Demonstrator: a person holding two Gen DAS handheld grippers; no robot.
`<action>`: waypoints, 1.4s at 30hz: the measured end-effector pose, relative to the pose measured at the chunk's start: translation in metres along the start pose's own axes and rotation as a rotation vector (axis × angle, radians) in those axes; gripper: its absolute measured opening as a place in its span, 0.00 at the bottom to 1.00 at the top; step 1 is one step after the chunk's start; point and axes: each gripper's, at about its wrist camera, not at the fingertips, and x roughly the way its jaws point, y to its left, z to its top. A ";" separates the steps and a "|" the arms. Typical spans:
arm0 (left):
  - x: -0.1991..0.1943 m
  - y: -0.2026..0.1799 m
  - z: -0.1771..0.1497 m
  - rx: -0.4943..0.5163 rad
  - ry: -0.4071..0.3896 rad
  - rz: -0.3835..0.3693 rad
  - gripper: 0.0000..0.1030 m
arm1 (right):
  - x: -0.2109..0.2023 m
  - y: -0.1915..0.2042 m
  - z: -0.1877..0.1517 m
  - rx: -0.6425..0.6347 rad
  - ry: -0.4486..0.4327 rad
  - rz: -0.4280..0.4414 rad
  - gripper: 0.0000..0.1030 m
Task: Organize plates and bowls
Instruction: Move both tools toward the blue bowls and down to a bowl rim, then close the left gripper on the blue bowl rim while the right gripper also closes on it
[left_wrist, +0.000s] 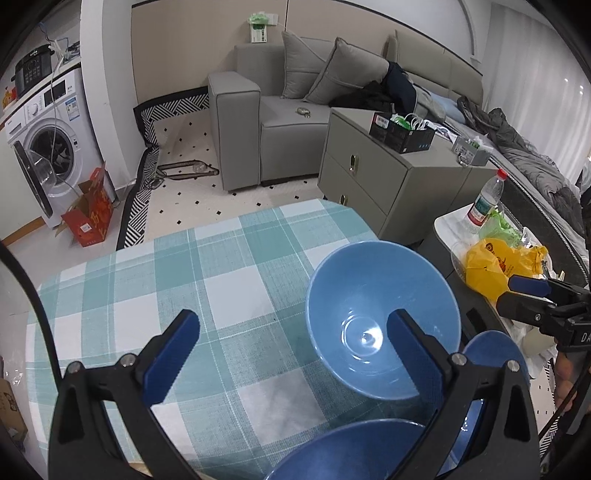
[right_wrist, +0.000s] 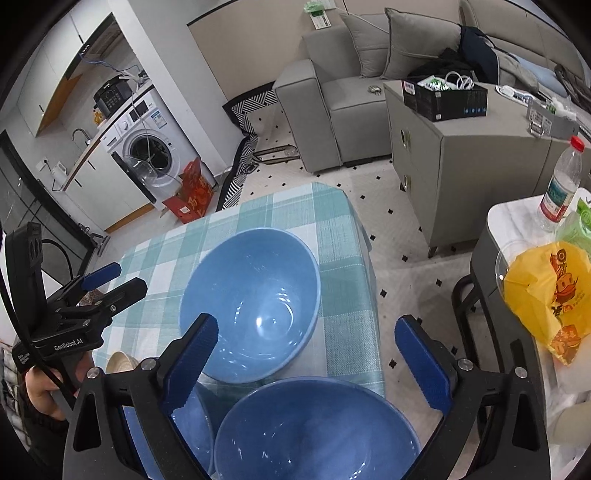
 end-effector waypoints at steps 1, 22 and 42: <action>0.005 0.000 -0.001 -0.001 0.010 0.004 0.98 | 0.004 -0.002 0.000 0.007 0.010 0.001 0.87; 0.064 -0.012 -0.009 0.042 0.169 0.002 0.42 | 0.066 -0.016 -0.003 0.100 0.133 0.031 0.58; 0.068 -0.018 -0.015 0.084 0.178 -0.029 0.11 | 0.076 0.002 -0.010 0.040 0.151 0.023 0.29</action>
